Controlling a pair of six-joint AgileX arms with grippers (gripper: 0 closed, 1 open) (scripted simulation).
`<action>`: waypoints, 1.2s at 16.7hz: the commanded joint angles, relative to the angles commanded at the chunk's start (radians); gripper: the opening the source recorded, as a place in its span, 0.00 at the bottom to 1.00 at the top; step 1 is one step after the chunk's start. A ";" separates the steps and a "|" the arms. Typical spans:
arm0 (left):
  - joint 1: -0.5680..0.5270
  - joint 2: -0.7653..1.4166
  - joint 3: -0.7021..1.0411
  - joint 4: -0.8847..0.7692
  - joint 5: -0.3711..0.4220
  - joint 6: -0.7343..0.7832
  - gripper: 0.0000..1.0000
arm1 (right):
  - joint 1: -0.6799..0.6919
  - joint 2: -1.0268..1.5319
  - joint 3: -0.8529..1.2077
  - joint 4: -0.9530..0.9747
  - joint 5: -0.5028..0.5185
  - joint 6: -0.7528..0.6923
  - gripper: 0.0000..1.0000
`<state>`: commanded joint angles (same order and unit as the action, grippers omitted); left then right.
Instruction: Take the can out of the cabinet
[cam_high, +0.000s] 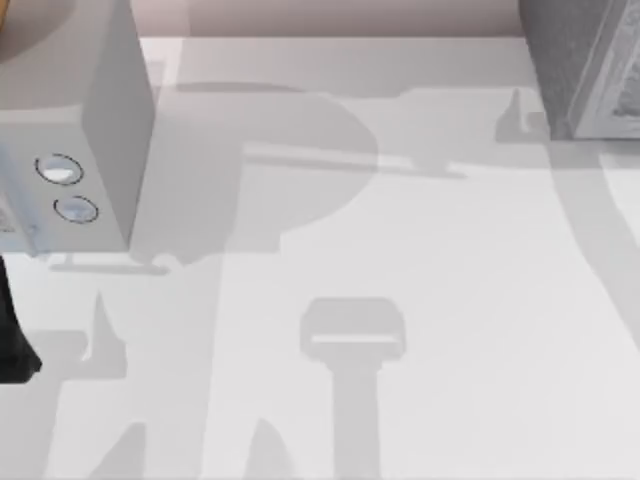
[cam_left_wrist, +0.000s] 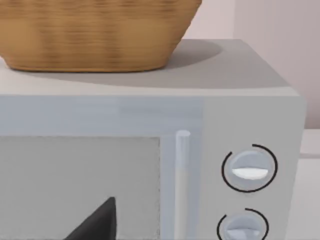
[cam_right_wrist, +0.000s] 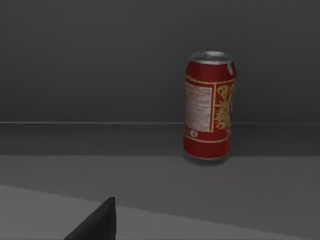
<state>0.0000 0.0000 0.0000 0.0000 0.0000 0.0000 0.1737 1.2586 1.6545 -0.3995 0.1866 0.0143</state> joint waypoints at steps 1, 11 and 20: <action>0.000 0.000 0.000 0.000 0.000 0.000 1.00 | 0.004 0.028 0.036 -0.008 0.004 0.001 1.00; 0.000 0.000 0.000 0.000 0.000 0.000 1.00 | -0.005 0.107 0.098 0.020 0.000 0.002 1.00; 0.000 0.000 0.000 0.000 0.000 0.000 1.00 | -0.047 0.284 0.131 0.158 -0.033 0.003 1.00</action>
<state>0.0000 0.0000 0.0000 0.0000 0.0000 0.0000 0.1268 1.5429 1.7854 -0.2419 0.1536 0.0168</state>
